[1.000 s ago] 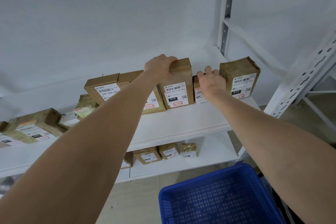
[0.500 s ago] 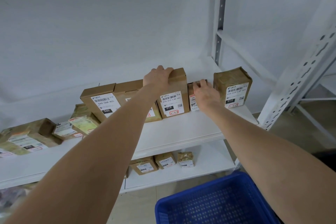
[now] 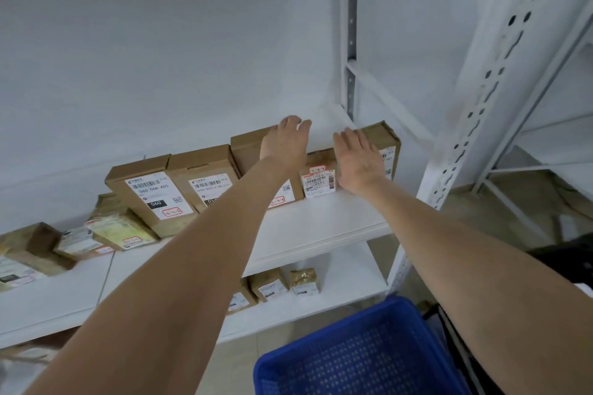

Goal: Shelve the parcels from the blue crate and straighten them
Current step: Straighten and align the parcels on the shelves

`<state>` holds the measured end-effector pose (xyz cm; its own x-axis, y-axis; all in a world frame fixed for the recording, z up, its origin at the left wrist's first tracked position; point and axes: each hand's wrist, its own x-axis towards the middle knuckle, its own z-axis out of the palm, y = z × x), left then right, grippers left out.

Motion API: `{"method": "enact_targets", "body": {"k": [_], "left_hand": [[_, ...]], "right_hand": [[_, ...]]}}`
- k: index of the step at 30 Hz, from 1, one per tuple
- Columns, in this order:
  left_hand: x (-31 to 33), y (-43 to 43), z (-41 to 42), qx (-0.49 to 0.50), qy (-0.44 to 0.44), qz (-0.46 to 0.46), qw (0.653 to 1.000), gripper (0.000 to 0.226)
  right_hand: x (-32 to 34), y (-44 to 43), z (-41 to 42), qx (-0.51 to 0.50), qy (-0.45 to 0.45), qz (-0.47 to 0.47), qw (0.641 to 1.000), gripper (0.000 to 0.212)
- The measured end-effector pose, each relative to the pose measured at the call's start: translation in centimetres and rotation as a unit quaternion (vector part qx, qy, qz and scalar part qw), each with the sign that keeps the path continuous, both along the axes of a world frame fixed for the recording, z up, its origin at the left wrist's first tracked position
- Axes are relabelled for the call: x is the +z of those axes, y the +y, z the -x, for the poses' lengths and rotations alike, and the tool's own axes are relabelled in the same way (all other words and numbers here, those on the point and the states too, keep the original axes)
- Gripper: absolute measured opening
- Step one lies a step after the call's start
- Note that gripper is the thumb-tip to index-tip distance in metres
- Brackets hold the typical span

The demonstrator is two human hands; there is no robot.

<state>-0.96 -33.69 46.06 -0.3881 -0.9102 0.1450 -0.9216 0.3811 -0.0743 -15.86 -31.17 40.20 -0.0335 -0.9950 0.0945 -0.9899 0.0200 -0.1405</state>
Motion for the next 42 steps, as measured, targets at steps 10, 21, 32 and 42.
{"method": "enact_targets", "body": {"k": [10,21,32,42], "left_hand": [[-4.0,1.4,4.3,-0.021,-0.024,-0.092,0.995,0.049],[-1.8,-1.4,3.6,0.016,0.046,-0.126,0.991,0.050],[-4.4,-1.3,4.0,0.044,-0.055,-0.165,0.984,0.032],[-5.5,-1.6,3.8,0.042,-0.040,-0.173,0.983,0.034]], "right_hand": [[-0.3,1.1,5.9,-0.071,-0.029,-0.044,0.996,0.092],[-1.6,0.3,5.3,-0.041,0.001,-0.065,0.997,0.085],[-1.4,-0.9,2.5,-0.043,-0.033,-0.089,0.995,0.098],[-1.2,-1.3,2.4,-0.039,-0.027,-0.118,0.992,0.103]]}}
